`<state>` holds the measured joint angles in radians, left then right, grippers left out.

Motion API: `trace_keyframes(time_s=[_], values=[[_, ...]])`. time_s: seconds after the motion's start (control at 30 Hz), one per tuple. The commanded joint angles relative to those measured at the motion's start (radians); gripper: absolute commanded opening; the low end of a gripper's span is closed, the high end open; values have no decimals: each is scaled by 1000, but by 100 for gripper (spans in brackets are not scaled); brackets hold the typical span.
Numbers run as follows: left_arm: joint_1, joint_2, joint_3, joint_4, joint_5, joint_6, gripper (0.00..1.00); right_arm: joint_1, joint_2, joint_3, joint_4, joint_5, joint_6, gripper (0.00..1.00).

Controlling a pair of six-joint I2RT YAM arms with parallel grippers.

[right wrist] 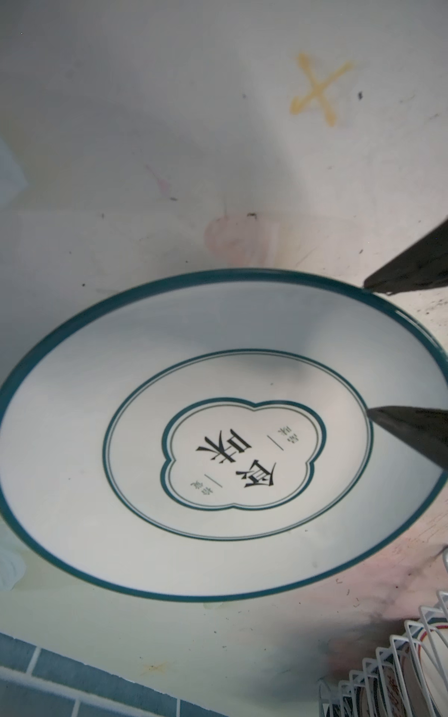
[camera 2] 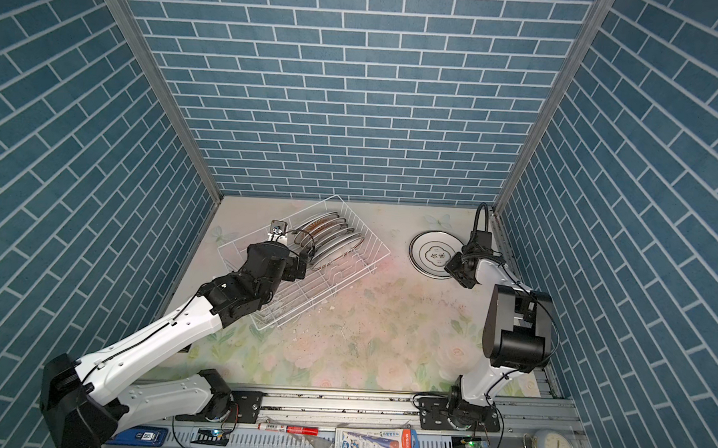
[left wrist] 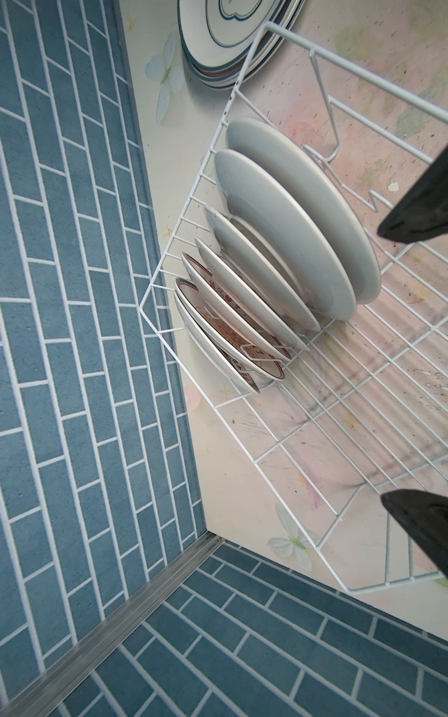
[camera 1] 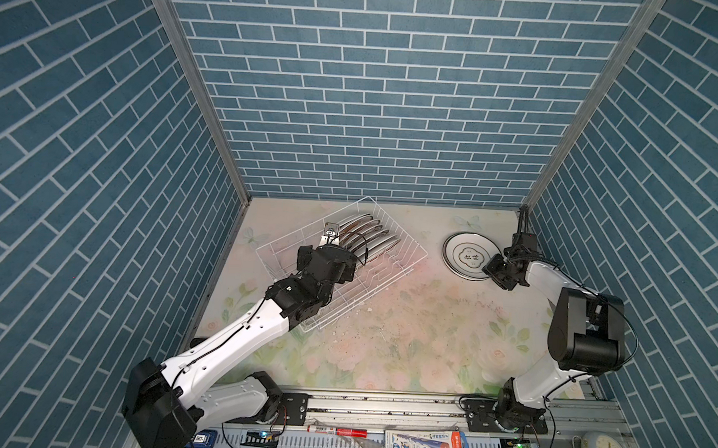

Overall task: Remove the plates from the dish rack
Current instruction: 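Lower the plate onto the green-rimmed stack with the right gripper and open it, then lower the left gripper onto the next rack plate while the right gripper withdraws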

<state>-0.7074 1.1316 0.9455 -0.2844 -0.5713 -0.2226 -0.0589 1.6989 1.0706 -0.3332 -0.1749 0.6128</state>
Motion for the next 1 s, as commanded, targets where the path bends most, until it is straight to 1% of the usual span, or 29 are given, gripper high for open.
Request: trace_keyframes(time_s=[0.0, 0.13, 0.2, 0.27, 0.4, 0.43, 0.5, 0.63, 0.67, 0.77, 0.9, 0.97], values=[[-3, 3, -12, 8, -8, 17, 99, 21, 29, 66, -64, 48, -51, 49], [-3, 8, -13, 10, -3, 28, 99, 43, 35, 77, -87, 78, -67, 52], [-3, 18, -7, 3, -1, 38, 99, 48, 30, 79, -94, 81, -71, 55], [-3, 25, -5, 4, 16, 53, 99, 51, 23, 76, -108, 118, -74, 57], [-3, 59, 33, -42, 87, 75, 99, 52, -23, 51, -109, 130, -74, 63], [-3, 70, 39, -45, 110, 89, 99, 52, -38, 44, -110, 130, -76, 66], [-3, 94, 51, -53, 111, 94, 99, 52, -68, 31, -113, 130, -79, 87], [-14, 115, 56, -47, 140, 111, 99, 51, -132, -14, -105, 129, -81, 92], [-22, 118, 57, -45, 140, 112, 99, 51, -149, -28, -98, 124, -80, 98], [-57, 149, 82, -58, 110, 117, 99, 51, -193, -71, -84, 107, -80, 99], [-132, 225, 145, -88, -6, 132, 99, 51, -253, -118, -80, 93, -85, 99], [-163, 263, 173, -101, -39, 134, 99, 51, -287, -143, -74, 94, -88, 99]])
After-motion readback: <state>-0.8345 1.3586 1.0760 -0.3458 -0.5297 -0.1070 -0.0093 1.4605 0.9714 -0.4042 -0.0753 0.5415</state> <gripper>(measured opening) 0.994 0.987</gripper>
